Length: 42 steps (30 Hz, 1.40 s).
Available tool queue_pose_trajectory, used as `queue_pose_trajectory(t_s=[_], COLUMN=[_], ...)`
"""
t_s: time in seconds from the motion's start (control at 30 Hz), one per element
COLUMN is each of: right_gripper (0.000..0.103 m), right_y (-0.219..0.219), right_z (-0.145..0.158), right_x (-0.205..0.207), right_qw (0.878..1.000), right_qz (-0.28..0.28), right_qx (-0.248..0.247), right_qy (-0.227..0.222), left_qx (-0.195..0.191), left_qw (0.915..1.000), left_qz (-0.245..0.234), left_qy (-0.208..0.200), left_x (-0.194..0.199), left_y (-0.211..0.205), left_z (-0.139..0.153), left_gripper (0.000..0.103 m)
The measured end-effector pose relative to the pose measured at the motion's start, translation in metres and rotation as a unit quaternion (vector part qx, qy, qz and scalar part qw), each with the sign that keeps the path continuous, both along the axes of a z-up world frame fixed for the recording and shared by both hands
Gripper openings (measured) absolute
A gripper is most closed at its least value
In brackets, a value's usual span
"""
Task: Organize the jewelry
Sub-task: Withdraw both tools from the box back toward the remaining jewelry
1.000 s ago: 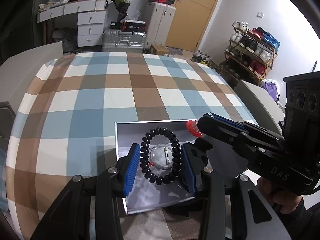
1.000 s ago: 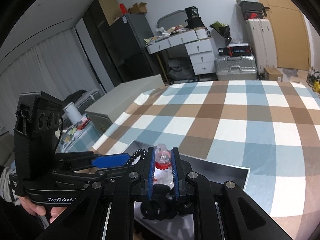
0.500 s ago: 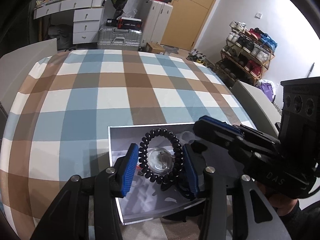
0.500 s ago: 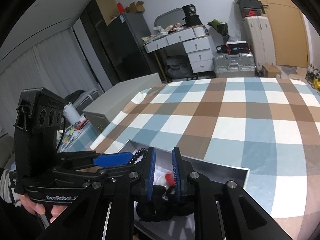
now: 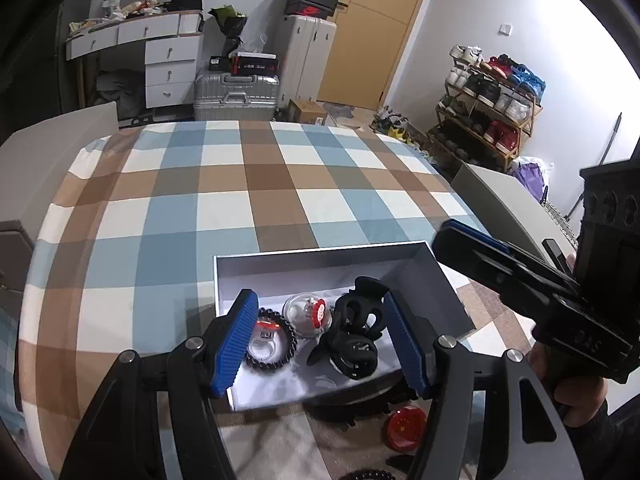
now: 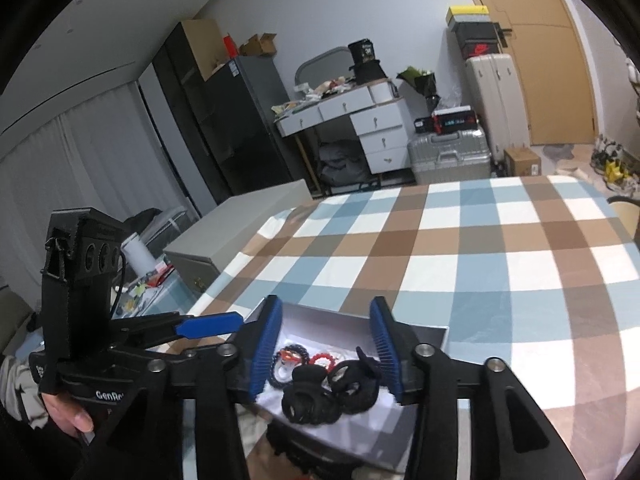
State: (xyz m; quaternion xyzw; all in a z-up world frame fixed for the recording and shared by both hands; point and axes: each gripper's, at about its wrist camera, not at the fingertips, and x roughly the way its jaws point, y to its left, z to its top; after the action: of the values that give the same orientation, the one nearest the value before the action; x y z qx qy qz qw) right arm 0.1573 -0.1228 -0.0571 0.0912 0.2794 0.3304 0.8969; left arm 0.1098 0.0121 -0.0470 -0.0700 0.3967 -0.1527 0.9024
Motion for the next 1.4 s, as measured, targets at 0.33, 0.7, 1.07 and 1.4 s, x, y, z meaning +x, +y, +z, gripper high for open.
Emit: queue_pose_trajectory(t_s=[0.33,0.7,1.07,1.4], right_gripper=[0.069,0.085,0.102,0.103], right_y=[-0.019,-0.027,-0.034,-0.043], right_z=[0.008,0.016,0.008,-0.017], right_x=[-0.033,-0.066,-0.098,-0.116], right_qw=[1.0,0.999,0.998,0.997], right_qz=[-0.014,-0.024,-0.036,-0.05], right_qx=[0.019,0.012,-0.006,-0.046], right_qy=[-0.021,-0.042,-0.051,-0.021], left_qx=[0.025,0.044,0.048,0.055], left_qw=[0.9993,0.9962,0.9944,0.996], left_qz=[0.022,0.043,0.072,0.07], left_qy=[-0.018,-0.062,-0.061,-0.004], left_x=[-0.019,-0.043,-0.067,-0.088], left_y=[-0.005,-0.012,-0.008,-0.008], left_z=[0.006,0.02,0.013,-0.037], left_gripper=[0.068,0.08,0.09,0.1])
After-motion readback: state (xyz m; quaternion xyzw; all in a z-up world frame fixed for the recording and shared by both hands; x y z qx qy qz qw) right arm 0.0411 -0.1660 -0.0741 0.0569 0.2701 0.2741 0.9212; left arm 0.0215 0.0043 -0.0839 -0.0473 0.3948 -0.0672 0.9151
